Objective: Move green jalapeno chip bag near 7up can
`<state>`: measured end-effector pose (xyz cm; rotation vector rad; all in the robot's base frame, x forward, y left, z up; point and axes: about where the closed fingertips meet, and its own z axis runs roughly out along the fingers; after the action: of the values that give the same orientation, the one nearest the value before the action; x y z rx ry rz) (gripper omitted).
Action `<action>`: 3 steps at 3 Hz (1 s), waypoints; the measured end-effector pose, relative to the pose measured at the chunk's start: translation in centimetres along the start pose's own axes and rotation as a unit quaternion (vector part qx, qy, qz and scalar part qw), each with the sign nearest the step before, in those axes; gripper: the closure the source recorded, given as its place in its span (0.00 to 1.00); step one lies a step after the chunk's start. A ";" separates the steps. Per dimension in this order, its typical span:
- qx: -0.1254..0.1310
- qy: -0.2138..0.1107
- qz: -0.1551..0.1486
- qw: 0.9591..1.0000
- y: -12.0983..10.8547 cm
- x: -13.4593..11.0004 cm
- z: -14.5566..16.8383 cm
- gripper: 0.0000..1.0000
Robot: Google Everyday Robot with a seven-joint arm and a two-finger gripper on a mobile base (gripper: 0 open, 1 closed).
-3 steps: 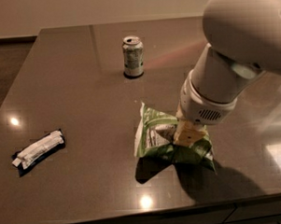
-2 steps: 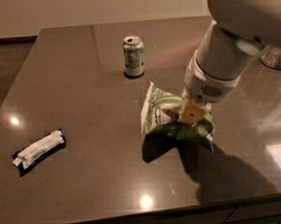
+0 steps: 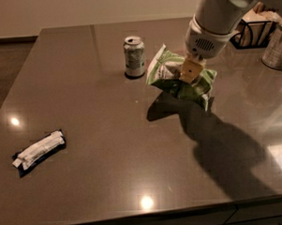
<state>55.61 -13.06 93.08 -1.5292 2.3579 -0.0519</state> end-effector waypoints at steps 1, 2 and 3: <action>0.009 -0.004 0.039 0.999 -2.4 -1.7 1.2 1.00; 0.018 -0.002 0.074 0.997 -3.7 -2.9 2.6 0.83; 0.015 -0.004 0.097 0.995 -4.5 -3.5 3.8 0.59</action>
Offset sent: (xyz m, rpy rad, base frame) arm 0.0759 0.0198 -0.0187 0.0469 -0.0159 -0.2460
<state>61.96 -11.24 91.30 -1.2787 2.4754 -0.0346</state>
